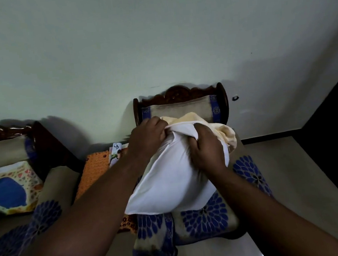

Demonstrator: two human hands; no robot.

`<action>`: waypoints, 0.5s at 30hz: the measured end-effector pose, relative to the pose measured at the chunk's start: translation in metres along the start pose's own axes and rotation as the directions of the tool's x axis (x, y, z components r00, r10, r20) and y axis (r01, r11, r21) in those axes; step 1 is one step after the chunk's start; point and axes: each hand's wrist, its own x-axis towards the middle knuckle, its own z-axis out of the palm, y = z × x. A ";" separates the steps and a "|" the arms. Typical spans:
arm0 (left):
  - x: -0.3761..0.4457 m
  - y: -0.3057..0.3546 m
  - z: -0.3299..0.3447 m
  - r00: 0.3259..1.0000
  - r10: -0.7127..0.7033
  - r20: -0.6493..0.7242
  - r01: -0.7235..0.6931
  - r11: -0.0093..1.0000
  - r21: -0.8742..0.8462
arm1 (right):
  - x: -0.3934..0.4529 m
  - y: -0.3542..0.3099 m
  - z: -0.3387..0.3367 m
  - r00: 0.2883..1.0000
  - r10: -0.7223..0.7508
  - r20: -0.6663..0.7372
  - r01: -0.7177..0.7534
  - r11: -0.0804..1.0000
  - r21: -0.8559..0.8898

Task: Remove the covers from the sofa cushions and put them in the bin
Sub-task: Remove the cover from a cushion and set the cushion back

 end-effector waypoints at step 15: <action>0.006 0.041 -0.016 0.977 -0.046 0.207 0.137 0.882 -0.450 | 0.011 -0.009 -0.007 0.972 0.033 0.231 -0.015 0.997 -0.076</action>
